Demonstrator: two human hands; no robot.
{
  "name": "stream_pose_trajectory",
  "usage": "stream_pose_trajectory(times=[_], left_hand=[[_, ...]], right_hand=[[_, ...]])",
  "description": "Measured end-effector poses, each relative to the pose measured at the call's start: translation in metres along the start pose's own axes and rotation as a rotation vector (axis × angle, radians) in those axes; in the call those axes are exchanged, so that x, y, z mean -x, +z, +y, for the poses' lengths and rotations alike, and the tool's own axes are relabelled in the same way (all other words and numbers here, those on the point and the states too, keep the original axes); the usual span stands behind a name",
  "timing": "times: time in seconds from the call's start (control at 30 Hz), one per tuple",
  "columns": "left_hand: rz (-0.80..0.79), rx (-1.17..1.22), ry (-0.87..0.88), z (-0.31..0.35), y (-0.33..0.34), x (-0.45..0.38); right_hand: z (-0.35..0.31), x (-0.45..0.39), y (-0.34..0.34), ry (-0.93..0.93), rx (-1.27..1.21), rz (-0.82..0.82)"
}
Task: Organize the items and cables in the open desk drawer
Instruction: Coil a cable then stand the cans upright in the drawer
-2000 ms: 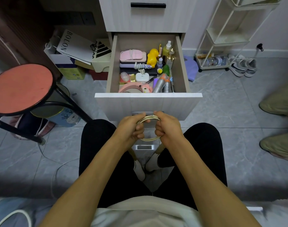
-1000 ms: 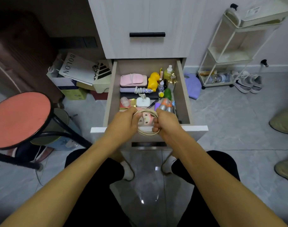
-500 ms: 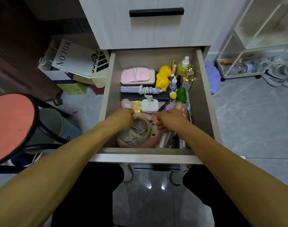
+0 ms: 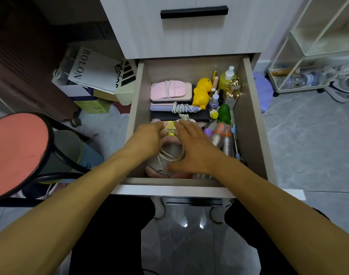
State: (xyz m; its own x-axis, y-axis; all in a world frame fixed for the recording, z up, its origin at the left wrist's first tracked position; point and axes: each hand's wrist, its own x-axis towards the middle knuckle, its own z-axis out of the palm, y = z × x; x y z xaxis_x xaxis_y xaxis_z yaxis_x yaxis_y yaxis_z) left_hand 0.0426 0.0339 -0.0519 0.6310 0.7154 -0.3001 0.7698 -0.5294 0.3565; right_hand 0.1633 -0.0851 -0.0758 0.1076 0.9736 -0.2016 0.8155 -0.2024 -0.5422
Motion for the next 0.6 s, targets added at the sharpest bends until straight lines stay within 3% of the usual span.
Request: stream_pose_trajectory(times=[0.07, 0.37, 0.43, 0.6], left_hand=[[0.005, 0.058, -0.023, 0.000, -0.004, 0.006], [0.011, 0.244, -0.145, -0.001, -0.008, 0.008], [0.020, 0.108, -0.110, -0.002, -0.003, 0.006], [-0.080, -0.430, -0.046, -0.005, 0.018, 0.003]], right_hand=[[-0.008, 0.000, 0.004, 0.003, 0.027, -0.061], [-0.017, -0.011, 0.005, -0.009, 0.223, 0.044], [-0.013, -0.014, 0.003, -0.006, 0.192, 0.025], [-0.005, -0.025, 0.014, 0.051, 0.179, -0.204]])
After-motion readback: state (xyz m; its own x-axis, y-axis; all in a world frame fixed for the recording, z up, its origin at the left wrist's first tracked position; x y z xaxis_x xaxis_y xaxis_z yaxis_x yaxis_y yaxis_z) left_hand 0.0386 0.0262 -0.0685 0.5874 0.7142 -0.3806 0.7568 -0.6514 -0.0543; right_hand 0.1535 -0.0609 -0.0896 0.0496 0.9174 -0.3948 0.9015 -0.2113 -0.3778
